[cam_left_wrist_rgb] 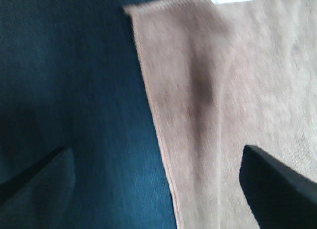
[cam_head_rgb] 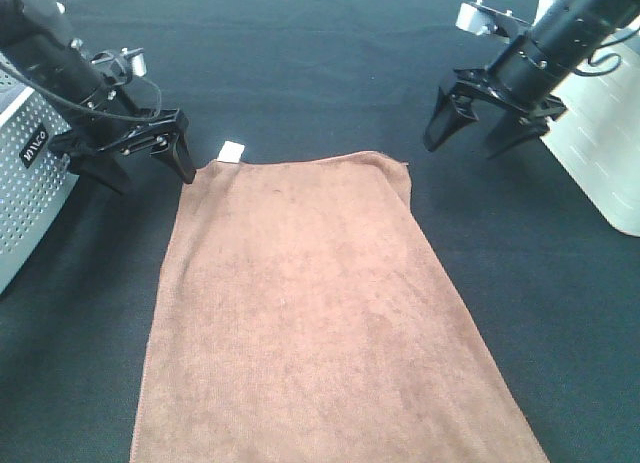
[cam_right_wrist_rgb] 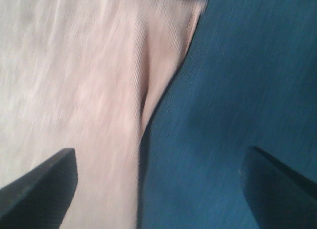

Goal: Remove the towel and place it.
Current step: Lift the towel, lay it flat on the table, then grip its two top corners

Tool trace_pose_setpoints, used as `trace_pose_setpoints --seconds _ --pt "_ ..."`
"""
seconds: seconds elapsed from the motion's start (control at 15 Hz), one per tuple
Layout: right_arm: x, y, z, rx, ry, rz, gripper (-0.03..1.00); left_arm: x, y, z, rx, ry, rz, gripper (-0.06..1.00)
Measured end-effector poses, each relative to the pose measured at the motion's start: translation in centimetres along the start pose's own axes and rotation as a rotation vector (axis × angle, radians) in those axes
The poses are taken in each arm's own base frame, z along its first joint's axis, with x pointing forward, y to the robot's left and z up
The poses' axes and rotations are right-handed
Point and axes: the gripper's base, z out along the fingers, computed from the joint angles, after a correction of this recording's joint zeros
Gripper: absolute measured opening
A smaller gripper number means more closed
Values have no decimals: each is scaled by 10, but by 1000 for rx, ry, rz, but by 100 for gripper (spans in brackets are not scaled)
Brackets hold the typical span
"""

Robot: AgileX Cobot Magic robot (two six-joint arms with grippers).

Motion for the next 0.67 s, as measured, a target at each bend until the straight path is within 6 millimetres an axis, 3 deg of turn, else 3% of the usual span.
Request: trace_pose_setpoints --seconds 0.27,0.53,0.67 --pt "-21 -17 29 8 -33 5 82 -7 20 20 68 -22 -50 84" --pt "-23 -31 62 6 -31 37 82 -10 26 32 97 -41 -50 84" --pt "-22 -34 69 6 -24 44 82 -11 26 33 107 -52 -56 84"
